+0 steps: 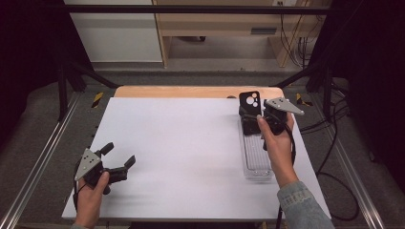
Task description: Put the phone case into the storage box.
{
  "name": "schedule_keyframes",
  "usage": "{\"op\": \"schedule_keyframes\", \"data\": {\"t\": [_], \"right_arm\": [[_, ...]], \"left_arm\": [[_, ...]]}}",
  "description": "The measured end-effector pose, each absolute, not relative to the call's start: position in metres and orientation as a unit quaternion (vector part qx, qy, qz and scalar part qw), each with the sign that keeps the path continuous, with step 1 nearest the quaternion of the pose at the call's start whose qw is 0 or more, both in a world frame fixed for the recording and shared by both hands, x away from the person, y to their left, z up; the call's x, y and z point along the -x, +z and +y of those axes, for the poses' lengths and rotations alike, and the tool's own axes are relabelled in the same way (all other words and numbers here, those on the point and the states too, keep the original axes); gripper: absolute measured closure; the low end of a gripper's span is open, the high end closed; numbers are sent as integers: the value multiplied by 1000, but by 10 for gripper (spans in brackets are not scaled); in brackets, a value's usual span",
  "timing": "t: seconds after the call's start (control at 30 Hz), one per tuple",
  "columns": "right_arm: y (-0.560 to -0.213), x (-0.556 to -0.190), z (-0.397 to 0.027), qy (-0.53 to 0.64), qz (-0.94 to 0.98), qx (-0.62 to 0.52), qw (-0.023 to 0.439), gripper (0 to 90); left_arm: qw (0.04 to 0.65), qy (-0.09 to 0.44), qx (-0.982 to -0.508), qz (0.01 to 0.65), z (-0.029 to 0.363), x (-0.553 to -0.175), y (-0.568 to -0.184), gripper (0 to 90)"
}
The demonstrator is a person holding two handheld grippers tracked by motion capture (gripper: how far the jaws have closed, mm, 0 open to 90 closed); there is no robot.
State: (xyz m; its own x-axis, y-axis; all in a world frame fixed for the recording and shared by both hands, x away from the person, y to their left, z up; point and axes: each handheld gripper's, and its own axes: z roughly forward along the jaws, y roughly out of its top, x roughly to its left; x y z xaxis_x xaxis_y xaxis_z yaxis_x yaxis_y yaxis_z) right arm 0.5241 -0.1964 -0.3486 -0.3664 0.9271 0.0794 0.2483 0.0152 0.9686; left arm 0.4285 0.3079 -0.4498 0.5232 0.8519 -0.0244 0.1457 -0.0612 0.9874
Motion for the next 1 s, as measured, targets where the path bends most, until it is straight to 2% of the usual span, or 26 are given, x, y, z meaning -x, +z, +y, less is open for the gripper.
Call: {"op": "schedule_keyframes", "data": {"t": [1.0], "right_arm": [[-326, -492, -231, 544, 616, -449, 351, 51]], "left_arm": [[573, 299, -672, 361, 308, -416, -446, 21]]}}
